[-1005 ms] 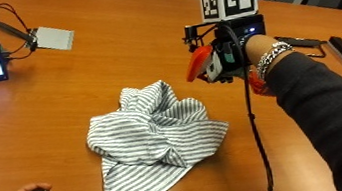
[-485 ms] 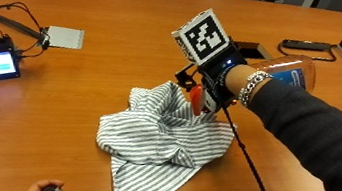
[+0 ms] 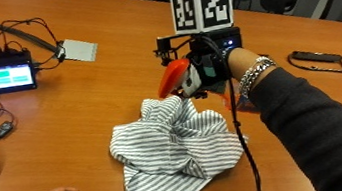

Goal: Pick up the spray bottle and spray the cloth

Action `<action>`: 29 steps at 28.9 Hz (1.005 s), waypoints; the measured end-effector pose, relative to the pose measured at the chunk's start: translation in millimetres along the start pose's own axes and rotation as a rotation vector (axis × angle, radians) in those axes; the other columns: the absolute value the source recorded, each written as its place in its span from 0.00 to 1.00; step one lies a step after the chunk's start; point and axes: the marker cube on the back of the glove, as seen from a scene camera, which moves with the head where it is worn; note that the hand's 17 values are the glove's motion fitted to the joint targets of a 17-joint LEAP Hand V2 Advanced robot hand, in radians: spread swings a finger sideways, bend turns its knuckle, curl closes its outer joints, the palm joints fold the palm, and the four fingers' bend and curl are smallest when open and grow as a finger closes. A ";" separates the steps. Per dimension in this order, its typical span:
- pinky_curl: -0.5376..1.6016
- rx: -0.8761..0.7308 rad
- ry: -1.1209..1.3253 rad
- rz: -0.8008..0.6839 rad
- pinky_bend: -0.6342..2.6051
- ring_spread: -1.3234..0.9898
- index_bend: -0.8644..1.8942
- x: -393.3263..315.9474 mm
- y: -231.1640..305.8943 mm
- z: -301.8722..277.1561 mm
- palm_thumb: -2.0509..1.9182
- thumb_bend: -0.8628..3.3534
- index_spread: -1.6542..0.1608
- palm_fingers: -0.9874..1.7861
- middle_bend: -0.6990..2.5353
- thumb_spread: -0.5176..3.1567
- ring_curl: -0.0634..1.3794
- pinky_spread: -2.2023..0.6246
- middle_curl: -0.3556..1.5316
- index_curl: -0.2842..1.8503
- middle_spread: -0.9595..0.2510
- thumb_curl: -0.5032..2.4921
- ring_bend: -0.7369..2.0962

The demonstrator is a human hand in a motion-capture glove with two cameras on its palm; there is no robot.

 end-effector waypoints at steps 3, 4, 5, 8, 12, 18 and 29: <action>0.43 0.031 -0.090 -0.090 0.33 0.46 0.40 -12.1 11.2 -7.4 0.77 0.20 0.73 0.84 0.37 0.20 0.37 0.66 0.46 0.42 0.57 0.42 0.48; 0.43 0.045 -0.112 -0.114 0.33 0.46 0.40 -15.5 14.5 -10.2 0.77 0.20 0.73 0.84 0.37 0.20 0.37 0.66 0.46 0.42 0.57 0.42 0.48; 0.43 0.064 -0.143 -0.148 0.33 0.46 0.40 -20.3 18.4 -15.1 0.77 0.20 0.73 0.84 0.37 0.20 0.37 0.66 0.46 0.42 0.57 0.42 0.48; 0.43 0.150 -0.293 -0.296 0.33 0.46 0.40 -42.5 28.7 -40.0 0.77 0.20 0.73 0.84 0.37 0.20 0.37 0.66 0.46 0.42 0.57 0.42 0.48; 0.43 0.282 -0.521 -0.474 0.33 0.46 0.40 -70.2 25.5 -68.8 0.77 0.20 0.73 0.84 0.37 0.20 0.37 0.66 0.46 0.42 0.57 0.43 0.48; 0.43 0.503 -0.845 -0.537 0.33 0.46 0.40 -88.6 -5.8 -79.6 0.77 0.20 0.73 0.84 0.37 0.21 0.37 0.67 0.47 0.43 0.57 0.43 0.48; 0.43 0.838 -1.308 -0.278 0.33 0.46 0.39 -70.0 -84.6 -11.2 0.77 0.20 0.73 0.84 0.37 0.21 0.37 0.67 0.47 0.43 0.58 0.43 0.48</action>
